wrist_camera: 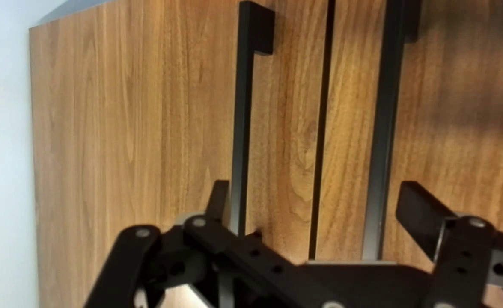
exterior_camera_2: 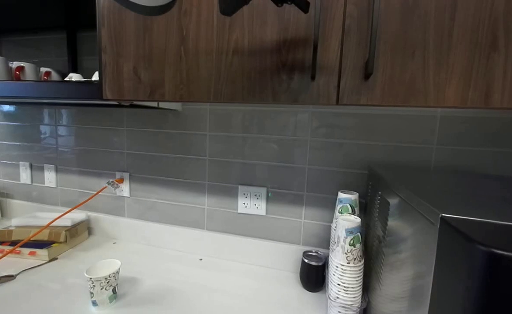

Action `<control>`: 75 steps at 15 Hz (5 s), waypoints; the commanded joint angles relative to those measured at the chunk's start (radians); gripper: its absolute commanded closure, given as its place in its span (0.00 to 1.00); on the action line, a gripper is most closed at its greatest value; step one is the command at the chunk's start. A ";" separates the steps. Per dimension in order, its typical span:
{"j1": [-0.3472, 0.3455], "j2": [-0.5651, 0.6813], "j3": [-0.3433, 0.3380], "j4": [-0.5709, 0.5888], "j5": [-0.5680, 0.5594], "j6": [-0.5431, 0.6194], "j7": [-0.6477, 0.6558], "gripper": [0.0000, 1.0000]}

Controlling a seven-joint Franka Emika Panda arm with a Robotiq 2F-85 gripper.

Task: Open and close the cabinet

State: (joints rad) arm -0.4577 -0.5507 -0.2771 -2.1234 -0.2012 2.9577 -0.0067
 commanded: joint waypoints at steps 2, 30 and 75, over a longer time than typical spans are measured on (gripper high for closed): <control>-0.024 0.085 0.011 0.057 0.050 0.043 0.059 0.00; -0.211 0.078 0.132 0.069 0.001 -0.097 0.176 0.00; 0.159 -0.815 -0.199 -0.117 -0.129 -1.065 -0.452 0.00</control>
State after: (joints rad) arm -0.3354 -1.3125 -0.4289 -2.2459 -0.2666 2.0137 -0.3884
